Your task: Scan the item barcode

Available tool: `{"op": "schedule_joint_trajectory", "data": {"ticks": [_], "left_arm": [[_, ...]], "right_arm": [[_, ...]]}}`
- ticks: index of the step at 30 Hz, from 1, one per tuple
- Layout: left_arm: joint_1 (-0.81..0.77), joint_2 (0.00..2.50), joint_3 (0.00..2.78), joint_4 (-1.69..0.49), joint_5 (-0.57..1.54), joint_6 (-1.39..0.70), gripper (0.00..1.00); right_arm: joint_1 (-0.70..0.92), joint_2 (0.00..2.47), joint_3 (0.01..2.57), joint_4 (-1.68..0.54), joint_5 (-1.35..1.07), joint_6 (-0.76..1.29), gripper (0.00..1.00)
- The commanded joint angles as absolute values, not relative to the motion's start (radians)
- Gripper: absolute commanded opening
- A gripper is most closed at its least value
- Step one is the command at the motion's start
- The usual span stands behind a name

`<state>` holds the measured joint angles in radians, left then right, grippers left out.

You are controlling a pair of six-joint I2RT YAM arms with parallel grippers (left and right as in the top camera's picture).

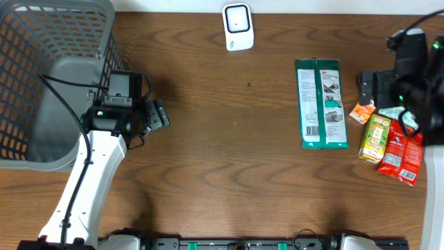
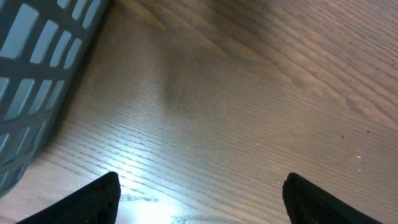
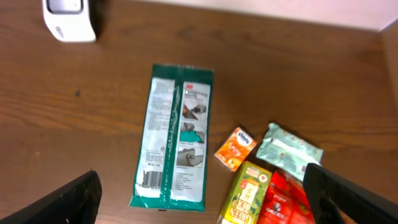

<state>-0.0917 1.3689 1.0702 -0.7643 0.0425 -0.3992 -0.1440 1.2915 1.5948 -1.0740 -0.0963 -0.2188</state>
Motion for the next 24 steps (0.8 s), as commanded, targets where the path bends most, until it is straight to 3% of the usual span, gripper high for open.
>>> {"op": "schedule_joint_trajectory", "data": {"ticks": [1, 10, 15, 24], "left_arm": [[-0.088, 1.359, 1.071, -0.77, 0.033, -0.401, 0.85], [-0.088, 1.359, 1.071, -0.77, 0.033, -0.401, 0.84], [-0.088, 1.359, 1.071, -0.77, 0.033, -0.401, 0.84], [-0.088, 1.359, 1.071, -0.77, 0.033, -0.401, 0.85]], "right_arm": [[-0.105, 1.201, 1.6, -1.074, -0.095, -0.218, 0.99], [0.075, 0.971, 1.6, -1.069, -0.094, -0.218, 0.99], [0.08, 0.841, 1.564, -1.072, -0.106, -0.213, 0.99], [0.053, 0.468, 1.169, -0.925, -0.107, -0.178, 0.99]]}}
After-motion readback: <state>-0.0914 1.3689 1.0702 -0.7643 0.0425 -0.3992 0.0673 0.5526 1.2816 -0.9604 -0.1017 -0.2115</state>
